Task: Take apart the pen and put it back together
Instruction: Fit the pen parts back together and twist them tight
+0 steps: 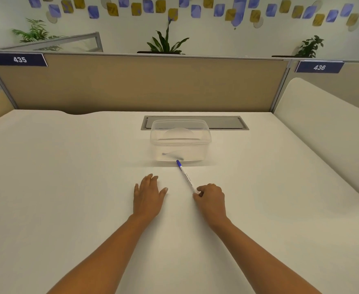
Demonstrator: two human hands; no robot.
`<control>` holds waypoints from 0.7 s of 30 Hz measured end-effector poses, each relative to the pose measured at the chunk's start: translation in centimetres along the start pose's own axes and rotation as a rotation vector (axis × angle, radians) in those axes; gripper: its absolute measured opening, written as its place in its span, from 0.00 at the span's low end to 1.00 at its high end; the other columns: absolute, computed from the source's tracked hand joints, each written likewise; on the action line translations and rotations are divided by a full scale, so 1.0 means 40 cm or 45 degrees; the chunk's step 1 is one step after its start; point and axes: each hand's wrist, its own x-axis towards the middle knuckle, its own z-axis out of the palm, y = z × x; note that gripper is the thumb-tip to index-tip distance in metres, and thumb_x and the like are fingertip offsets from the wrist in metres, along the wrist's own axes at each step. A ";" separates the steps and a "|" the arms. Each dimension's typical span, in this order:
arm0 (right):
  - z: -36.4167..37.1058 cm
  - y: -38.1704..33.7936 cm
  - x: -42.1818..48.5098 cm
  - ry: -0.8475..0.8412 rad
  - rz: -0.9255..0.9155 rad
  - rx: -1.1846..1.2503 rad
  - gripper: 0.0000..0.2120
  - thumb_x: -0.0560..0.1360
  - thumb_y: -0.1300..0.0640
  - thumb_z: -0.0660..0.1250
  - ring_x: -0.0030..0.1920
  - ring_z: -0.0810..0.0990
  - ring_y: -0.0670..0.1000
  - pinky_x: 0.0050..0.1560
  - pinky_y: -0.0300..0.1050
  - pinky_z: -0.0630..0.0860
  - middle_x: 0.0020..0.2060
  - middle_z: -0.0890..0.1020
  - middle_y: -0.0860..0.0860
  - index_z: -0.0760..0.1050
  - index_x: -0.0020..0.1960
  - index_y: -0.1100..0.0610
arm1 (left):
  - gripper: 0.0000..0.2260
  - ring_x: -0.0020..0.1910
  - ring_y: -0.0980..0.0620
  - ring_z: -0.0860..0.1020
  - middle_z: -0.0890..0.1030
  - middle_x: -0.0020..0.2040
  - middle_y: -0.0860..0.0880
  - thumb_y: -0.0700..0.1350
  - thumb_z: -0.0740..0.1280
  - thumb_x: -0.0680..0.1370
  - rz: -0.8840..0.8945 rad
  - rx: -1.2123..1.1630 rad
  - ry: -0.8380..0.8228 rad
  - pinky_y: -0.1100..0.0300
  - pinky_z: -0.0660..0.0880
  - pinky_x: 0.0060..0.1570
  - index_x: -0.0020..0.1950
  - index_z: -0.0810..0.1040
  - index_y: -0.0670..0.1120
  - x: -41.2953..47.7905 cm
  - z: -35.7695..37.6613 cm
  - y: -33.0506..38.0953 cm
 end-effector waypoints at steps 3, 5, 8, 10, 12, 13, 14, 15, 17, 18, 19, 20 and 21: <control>0.006 -0.007 -0.002 -0.042 -0.042 -0.057 0.16 0.72 0.62 0.61 0.40 0.66 0.58 0.32 0.34 0.59 0.29 0.68 0.48 0.68 0.28 0.48 | 0.21 0.73 0.50 0.51 0.57 0.74 0.45 0.51 0.55 0.79 -0.025 0.053 -0.038 0.48 0.45 0.71 0.69 0.58 0.44 -0.013 0.018 -0.008; 0.007 -0.013 -0.003 -0.032 -0.090 -0.083 0.24 0.71 0.63 0.61 0.39 0.58 0.53 0.28 0.36 0.52 0.26 0.55 0.46 0.51 0.26 0.48 | 0.21 0.73 0.50 0.51 0.57 0.74 0.45 0.52 0.55 0.79 -0.021 0.079 -0.031 0.49 0.45 0.71 0.69 0.59 0.44 -0.015 0.022 -0.009; 0.013 -0.020 -0.004 -0.037 -0.109 -0.118 0.23 0.71 0.62 0.61 0.39 0.58 0.53 0.27 0.37 0.51 0.26 0.54 0.48 0.50 0.26 0.51 | 0.21 0.73 0.50 0.52 0.58 0.74 0.45 0.52 0.55 0.79 -0.017 0.087 -0.020 0.48 0.46 0.71 0.69 0.59 0.44 -0.013 0.021 -0.008; 0.017 -0.022 -0.003 -0.048 -0.094 -0.127 0.23 0.71 0.62 0.61 0.38 0.58 0.54 0.27 0.37 0.52 0.26 0.55 0.48 0.51 0.26 0.52 | 0.21 0.73 0.50 0.52 0.58 0.74 0.45 0.52 0.55 0.79 -0.015 0.094 -0.018 0.48 0.46 0.71 0.69 0.59 0.44 -0.013 0.020 -0.008; 0.021 -0.022 -0.002 -0.038 -0.095 -0.119 0.22 0.71 0.62 0.61 0.37 0.58 0.54 0.27 0.38 0.52 0.25 0.55 0.49 0.51 0.26 0.53 | 0.21 0.72 0.50 0.52 0.58 0.73 0.45 0.52 0.55 0.79 -0.007 0.105 -0.007 0.48 0.46 0.71 0.69 0.60 0.44 -0.014 0.022 -0.010; 0.022 -0.022 -0.001 -0.040 -0.093 -0.112 0.22 0.70 0.62 0.61 0.37 0.58 0.54 0.27 0.38 0.51 0.25 0.55 0.50 0.51 0.26 0.54 | 0.21 0.72 0.49 0.52 0.58 0.73 0.45 0.52 0.55 0.79 -0.004 0.109 0.000 0.48 0.47 0.71 0.69 0.60 0.44 -0.013 0.022 -0.010; 0.022 -0.023 -0.002 -0.046 -0.090 -0.105 0.21 0.70 0.62 0.61 0.36 0.58 0.54 0.27 0.39 0.51 0.25 0.55 0.50 0.51 0.26 0.55 | 0.21 0.72 0.49 0.52 0.58 0.73 0.45 0.52 0.55 0.79 -0.005 0.112 -0.002 0.48 0.47 0.71 0.69 0.60 0.44 -0.014 0.021 -0.010; 0.024 -0.023 -0.002 -0.047 -0.099 -0.101 0.22 0.69 0.62 0.62 0.36 0.57 0.54 0.27 0.40 0.52 0.24 0.55 0.50 0.51 0.26 0.55 | 0.21 0.72 0.49 0.53 0.58 0.73 0.45 0.52 0.55 0.79 -0.002 0.117 0.000 0.48 0.47 0.71 0.69 0.60 0.44 -0.014 0.022 -0.010; 0.026 -0.025 -0.004 -0.050 -0.106 -0.092 0.22 0.69 0.62 0.62 0.35 0.57 0.54 0.27 0.41 0.52 0.24 0.55 0.51 0.51 0.26 0.55 | 0.21 0.72 0.49 0.52 0.58 0.73 0.45 0.52 0.55 0.79 0.004 0.116 -0.001 0.48 0.47 0.71 0.69 0.60 0.44 -0.013 0.024 -0.011; 0.026 -0.027 -0.005 -0.055 -0.110 -0.092 0.21 0.69 0.61 0.62 0.35 0.57 0.54 0.27 0.41 0.53 0.24 0.55 0.51 0.51 0.26 0.55 | 0.21 0.72 0.49 0.53 0.58 0.73 0.45 0.52 0.55 0.79 0.004 0.128 0.001 0.48 0.47 0.71 0.69 0.60 0.44 -0.015 0.022 -0.009; 0.029 -0.026 -0.004 -0.050 -0.112 -0.085 0.21 0.69 0.61 0.62 0.35 0.58 0.54 0.27 0.41 0.53 0.23 0.56 0.51 0.52 0.26 0.55 | 0.21 0.72 0.49 0.53 0.58 0.73 0.45 0.52 0.55 0.79 0.008 0.127 0.007 0.48 0.47 0.71 0.69 0.60 0.44 -0.016 0.023 -0.009; 0.031 -0.026 -0.004 -0.054 -0.102 -0.085 0.21 0.69 0.61 0.62 0.34 0.58 0.54 0.27 0.41 0.54 0.23 0.57 0.51 0.52 0.26 0.55 | 0.21 0.72 0.49 0.53 0.59 0.73 0.45 0.52 0.55 0.79 0.008 0.121 0.004 0.47 0.47 0.71 0.68 0.60 0.44 -0.016 0.021 -0.008; 0.033 -0.024 -0.002 -0.053 -0.099 -0.081 0.20 0.69 0.61 0.63 0.34 0.59 0.54 0.27 0.40 0.54 0.23 0.57 0.51 0.54 0.26 0.56 | 0.21 0.72 0.49 0.53 0.59 0.73 0.45 0.52 0.55 0.79 0.010 0.122 0.005 0.47 0.47 0.71 0.68 0.60 0.44 -0.015 0.020 -0.008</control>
